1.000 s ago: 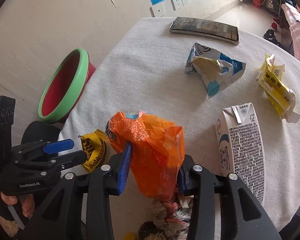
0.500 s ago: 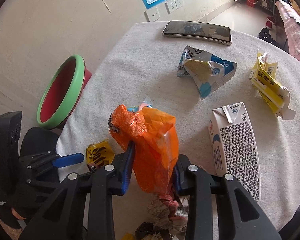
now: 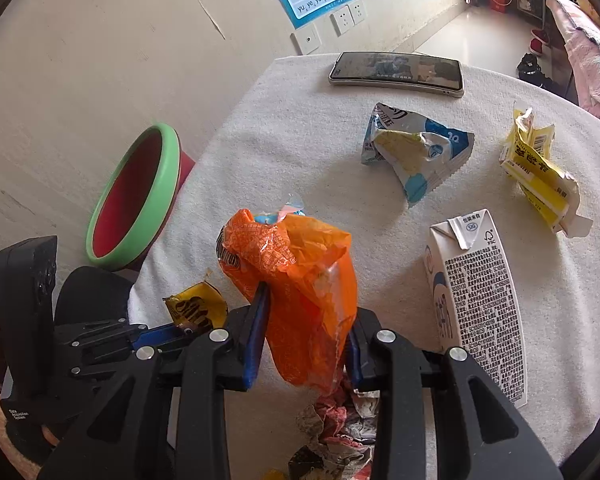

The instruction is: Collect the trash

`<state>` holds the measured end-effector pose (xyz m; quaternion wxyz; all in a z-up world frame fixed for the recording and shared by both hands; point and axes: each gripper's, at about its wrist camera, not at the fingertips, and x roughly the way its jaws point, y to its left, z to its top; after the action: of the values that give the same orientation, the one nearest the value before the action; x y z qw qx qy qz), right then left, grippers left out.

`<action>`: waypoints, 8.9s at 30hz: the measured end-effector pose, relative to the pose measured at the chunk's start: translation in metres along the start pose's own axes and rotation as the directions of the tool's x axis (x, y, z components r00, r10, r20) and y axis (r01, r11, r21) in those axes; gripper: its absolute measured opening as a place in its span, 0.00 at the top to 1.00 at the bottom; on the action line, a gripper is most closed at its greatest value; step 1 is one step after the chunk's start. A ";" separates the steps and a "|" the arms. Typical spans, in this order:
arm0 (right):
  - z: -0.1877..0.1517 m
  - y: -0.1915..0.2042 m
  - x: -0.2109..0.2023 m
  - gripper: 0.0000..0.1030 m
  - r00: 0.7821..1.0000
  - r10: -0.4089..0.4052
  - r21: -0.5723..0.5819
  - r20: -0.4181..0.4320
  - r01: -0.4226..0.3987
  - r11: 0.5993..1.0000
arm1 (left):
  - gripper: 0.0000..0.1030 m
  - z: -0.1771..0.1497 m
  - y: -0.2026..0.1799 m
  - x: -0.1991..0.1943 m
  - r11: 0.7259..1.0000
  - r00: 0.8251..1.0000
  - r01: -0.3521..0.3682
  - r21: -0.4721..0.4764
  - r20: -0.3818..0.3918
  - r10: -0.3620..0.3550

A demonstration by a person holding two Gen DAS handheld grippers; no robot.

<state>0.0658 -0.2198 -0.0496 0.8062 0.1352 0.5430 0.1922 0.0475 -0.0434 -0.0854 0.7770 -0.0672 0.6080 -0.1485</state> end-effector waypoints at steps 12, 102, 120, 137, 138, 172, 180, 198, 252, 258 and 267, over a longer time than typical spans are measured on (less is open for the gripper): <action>0.009 0.021 -0.009 0.69 0.999 0.020 -0.029 0.034 -0.019 0.999 | 0.82 0.013 0.022 -0.033 0.998 0.994 -0.011 -0.068 0.105 0.018; 0.068 0.181 0.044 0.68 0.986 0.166 -0.300 -0.009 -0.161 0.940 | 0.82 0.041 0.175 -0.120 0.903 0.903 -0.177 -0.391 0.302 0.307; 0.098 0.212 0.065 0.68 0.980 0.198 -0.297 -0.002 -0.190 0.936 | 0.82 0.053 0.207 -0.114 0.880 0.896 -0.221 -0.421 0.269 0.354; 0.091 0.192 0.028 0.44 0.976 0.200 -0.307 0.087 -0.165 0.937 | 0.55 0.048 0.183 -0.115 0.886 0.886 -0.219 -0.410 0.297 0.356; 0.087 0.186 0.020 0.43 0.975 0.195 -0.314 0.103 -0.154 0.937 | 0.54 0.048 0.176 -0.115 0.892 0.887 -0.215 -0.397 0.304 0.349; -0.011 -0.057 -0.057 0.32 0.984 -0.149 0.041 0.099 0.146 0.989 | 0.73 -0.074 -0.106 0.018 0.858 0.985 0.105 0.504 -0.171 -0.020; -0.013 -0.056 -0.053 0.32 0.984 -0.156 0.046 0.087 0.153 0.987 | 0.74 -0.005 -0.039 0.000 0.965 0.996 -0.087 0.246 0.031 0.082; -0.016 -0.052 -0.040 0.32 0.982 -0.177 0.015 0.060 0.177 0.984 | 0.21 0.021 -0.009 -0.049 0.988 0.942 -0.126 0.085 0.323 0.092; 0.003 0.001 -0.041 0.64 0.993 -0.054 -0.034 0.107 0.058 0.998 | 0.87 0.052 0.033 0.000 0.982 0.966 -0.185 -0.034 0.179 0.188; 0.003 0.007 -0.043 0.64 0.993 -0.043 -0.044 0.113 0.048 0.998 | 0.91 0.050 0.032 -0.007 0.985 0.965 -0.170 -0.034 0.196 0.173; 0.003 0.010 -0.039 0.64 0.994 -0.032 -0.051 0.101 0.037 0.998 | 0.69 0.050 0.037 -0.019 0.987 0.960 -0.146 -0.063 0.231 0.157</action>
<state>0.0543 -0.2291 -0.0122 0.8390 0.1141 0.4987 0.1854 0.0975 -0.0066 -0.0652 0.8508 -0.0551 0.5184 -0.0659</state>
